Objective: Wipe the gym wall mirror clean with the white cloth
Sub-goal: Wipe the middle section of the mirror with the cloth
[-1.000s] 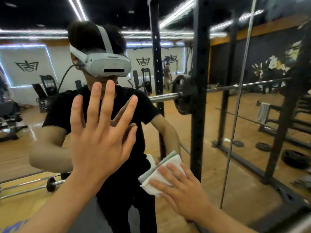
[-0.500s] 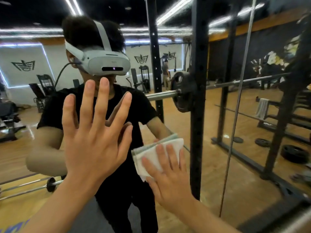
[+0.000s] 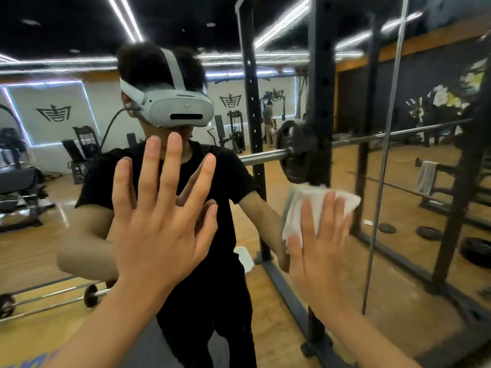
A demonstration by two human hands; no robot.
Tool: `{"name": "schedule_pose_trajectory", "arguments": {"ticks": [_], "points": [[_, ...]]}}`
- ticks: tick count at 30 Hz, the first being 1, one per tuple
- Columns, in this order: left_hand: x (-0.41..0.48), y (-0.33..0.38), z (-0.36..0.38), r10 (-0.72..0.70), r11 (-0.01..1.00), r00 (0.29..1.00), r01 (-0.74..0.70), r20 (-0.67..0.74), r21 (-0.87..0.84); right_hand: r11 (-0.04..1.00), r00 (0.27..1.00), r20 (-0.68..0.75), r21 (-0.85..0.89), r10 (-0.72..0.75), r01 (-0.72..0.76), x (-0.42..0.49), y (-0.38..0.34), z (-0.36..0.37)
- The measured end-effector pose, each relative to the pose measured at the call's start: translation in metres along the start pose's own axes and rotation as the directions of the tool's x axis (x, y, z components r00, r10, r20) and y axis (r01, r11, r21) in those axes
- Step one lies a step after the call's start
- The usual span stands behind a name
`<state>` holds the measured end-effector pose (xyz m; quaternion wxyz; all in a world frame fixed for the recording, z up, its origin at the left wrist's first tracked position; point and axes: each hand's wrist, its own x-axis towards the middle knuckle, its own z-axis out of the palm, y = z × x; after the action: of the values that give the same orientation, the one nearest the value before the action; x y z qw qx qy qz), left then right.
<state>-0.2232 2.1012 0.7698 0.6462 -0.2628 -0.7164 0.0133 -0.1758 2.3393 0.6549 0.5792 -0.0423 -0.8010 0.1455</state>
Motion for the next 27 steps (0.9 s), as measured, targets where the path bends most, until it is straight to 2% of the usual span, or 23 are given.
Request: {"name": "schedule_pose_trajectory", "arguments": {"ticks": [2, 4, 7, 9, 11, 13, 15, 17, 19, 21, 22, 25, 27], "points": [[0.001, -0.001, 0.000, -0.001, 1.000, 1.000, 0.001, -0.010, -0.006, 0.997, 0.987, 0.159, -0.069, -0.009, 0.020, -0.069, 0.015, 0.008], [0.001, -0.001, -0.001, -0.004, 1.000, 1.000, 0.004, -0.007, -0.014, 0.992, 0.966, 0.247, -0.074, -0.082, 0.103, -0.078, 0.033, 0.006], [-0.001, -0.001, -0.001, 0.000, 1.000, 1.000, 0.000, -0.001, -0.020, 0.980, 0.977, 0.134, -0.087, -0.168, 0.180, 0.005, 0.042, -0.017], [-0.001, -0.001, -0.001, 0.001, 1.000, 1.000, -0.001, -0.009, -0.021, 0.989, 0.994, -0.002, -0.101, -0.112, 0.111, 0.084, 0.044, -0.038], [-0.001, -0.001, -0.001, -0.003, 1.000, 1.000, 0.003, -0.017, -0.028, 0.990, 0.995, -0.071, -0.124, -0.076, 0.067, 0.134, 0.048, -0.049], [0.000, 0.000, -0.001, 0.001, 1.000, 1.000, -0.001, -0.019, -0.028, 0.990, 0.993, -0.094, -0.134, -0.066, 0.053, 0.128, 0.058, -0.041], [0.000, 0.000, -0.001, 0.002, 1.000, 1.000, -0.003, -0.025, -0.020, 0.994, 0.995, -0.096, -0.105, 0.014, -0.024, 0.069, 0.067, -0.022], [-0.001, 0.001, -0.001, -0.004, 1.000, 1.000, 0.003, -0.026, -0.028, 0.987, 0.995, 0.023, -0.134, 0.097, -0.093, -0.025, 0.078, -0.005], [0.000, 0.000, -0.001, 0.002, 0.999, 1.000, -0.003, -0.028, -0.035, 0.968, 0.972, 0.198, -0.240, 0.124, -0.075, -0.108, 0.091, -0.001], [0.000, -0.001, 0.000, 0.002, 0.999, 1.000, -0.003, -0.025, -0.047, 0.967, 0.932, 0.341, -0.252, 0.124, -0.036, -0.129, 0.105, -0.008], [-0.002, 0.000, 0.001, -0.002, 0.999, 1.000, 0.001, -0.026, -0.048, 0.973, 0.933, 0.342, -0.229, 0.108, -0.028, -0.115, 0.110, -0.011], [-0.001, 0.001, 0.002, -0.005, 0.999, 0.999, 0.004, -0.042, -0.035, 0.993, 0.988, 0.152, -0.117, 0.018, 0.000, -0.007, 0.091, -0.026], [0.001, 0.001, 0.002, -0.002, 0.999, 0.999, 0.001, -0.033, -0.039, 0.998, 1.000, -0.003, -0.054, 0.023, -0.023, 0.072, 0.047, -0.038]]}}
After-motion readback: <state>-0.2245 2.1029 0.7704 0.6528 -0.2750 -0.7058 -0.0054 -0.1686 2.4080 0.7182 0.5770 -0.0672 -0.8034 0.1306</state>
